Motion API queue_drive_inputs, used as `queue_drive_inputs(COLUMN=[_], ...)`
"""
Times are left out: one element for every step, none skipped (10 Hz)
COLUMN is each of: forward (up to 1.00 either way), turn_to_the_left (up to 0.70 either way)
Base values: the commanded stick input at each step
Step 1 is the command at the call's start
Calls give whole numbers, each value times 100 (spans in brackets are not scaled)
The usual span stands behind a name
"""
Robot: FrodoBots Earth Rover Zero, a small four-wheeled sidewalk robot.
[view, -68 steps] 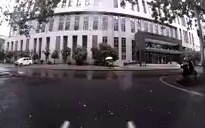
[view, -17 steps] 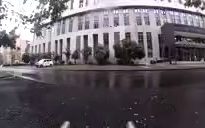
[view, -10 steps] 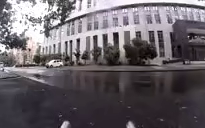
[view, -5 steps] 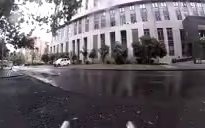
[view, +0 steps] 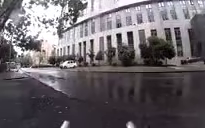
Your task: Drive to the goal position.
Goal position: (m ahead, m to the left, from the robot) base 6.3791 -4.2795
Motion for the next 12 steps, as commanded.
queue_drive_inputs(forward=[70,69,68,69,69,68,69,68,68,68,68,68], turn_to_the_left=[14,14,14,14,14,13,14,14,14,14,14,14])
